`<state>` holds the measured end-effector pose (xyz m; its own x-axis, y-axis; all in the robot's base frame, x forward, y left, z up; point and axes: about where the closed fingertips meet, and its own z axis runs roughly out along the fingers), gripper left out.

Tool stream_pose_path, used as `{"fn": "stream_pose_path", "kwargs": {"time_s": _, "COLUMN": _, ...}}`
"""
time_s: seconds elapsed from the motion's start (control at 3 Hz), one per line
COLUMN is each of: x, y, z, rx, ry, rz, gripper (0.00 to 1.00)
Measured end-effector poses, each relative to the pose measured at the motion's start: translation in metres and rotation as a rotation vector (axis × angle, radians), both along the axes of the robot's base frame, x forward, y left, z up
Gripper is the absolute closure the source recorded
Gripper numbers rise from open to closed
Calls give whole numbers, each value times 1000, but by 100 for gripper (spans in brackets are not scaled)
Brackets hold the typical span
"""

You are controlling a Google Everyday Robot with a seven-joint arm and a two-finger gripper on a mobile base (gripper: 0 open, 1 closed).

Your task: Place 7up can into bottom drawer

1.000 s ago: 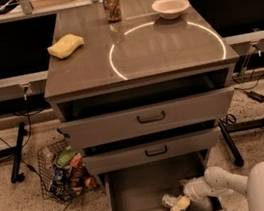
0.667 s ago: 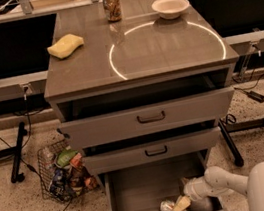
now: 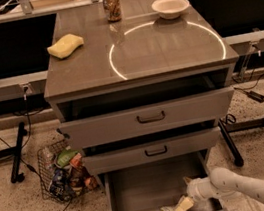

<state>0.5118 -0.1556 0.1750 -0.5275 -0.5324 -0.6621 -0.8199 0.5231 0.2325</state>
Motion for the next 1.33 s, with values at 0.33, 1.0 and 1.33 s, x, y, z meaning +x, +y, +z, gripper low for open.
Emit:
{"fn": "stream_pose_path", "kwargs": {"time_s": 0.33, "x": -2, "y": -12, "z": 44, "rx": 10, "ry": -49, "rz": -20, "gripper": 0}}
{"fn": "stream_pose_path", "kwargs": {"time_s": 1.0, "x": 16, "y": -85, "z": 171, "rx": -27, "ry": -260, "rz": -70, "gripper": 0}}
{"fn": "stream_pose_path", "kwargs": {"time_s": 1.33, "x": 16, "y": -85, "z": 171, "rx": -27, "ry": -260, "rz": -70, "gripper": 0}}
